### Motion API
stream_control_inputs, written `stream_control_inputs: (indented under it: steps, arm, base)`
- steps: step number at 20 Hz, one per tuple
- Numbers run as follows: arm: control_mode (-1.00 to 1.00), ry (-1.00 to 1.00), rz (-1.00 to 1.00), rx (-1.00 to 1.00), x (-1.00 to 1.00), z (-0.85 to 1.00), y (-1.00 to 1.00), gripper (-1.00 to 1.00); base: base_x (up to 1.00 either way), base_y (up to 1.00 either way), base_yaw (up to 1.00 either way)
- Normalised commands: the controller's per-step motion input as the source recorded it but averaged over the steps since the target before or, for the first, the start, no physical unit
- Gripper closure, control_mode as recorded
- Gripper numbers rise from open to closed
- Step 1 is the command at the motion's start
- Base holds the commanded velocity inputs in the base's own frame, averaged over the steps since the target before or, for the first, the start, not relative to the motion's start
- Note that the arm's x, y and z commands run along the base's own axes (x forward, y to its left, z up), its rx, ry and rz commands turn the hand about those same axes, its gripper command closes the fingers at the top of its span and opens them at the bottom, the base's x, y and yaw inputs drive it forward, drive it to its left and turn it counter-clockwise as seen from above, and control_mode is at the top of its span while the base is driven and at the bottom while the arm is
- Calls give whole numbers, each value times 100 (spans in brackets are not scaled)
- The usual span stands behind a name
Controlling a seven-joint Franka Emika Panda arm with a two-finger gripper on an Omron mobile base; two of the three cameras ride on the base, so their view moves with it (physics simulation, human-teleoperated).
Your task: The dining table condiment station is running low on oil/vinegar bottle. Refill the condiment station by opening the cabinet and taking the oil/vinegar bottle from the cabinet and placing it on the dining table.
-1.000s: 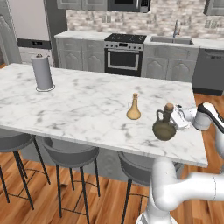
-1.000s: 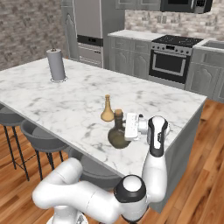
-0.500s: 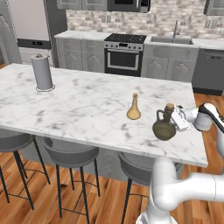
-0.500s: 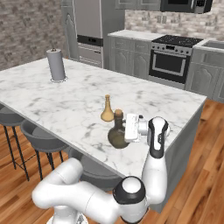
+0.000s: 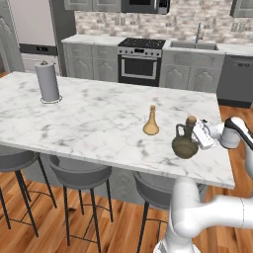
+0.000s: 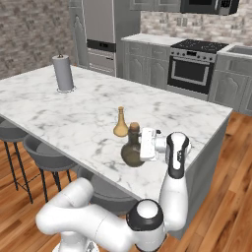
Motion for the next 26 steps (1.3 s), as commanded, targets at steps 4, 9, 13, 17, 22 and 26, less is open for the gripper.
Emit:
stream_control_inputs:
  steps: [4,9,13,17,22,26]
  arm:
    - [-100,-5,0,0,-3,0,-4,-100]
    - [-100,1,-2,0,0,0,-27,-100]
    - [-100,14,-8,0,1,0,-41,-100]
    - [-100,24,-4,0,12,-22,-16,-100]
    - [-100,22,-1,0,5,-40,-5,-100]
    - [-100,7,-2,0,0,-26,-14,-100]
  base:
    - [0,0,0]
    - [0,0,0]
    - [0,0,0]
    - [0,0,0]
    - [0,0,0]
    - [0,0,0]
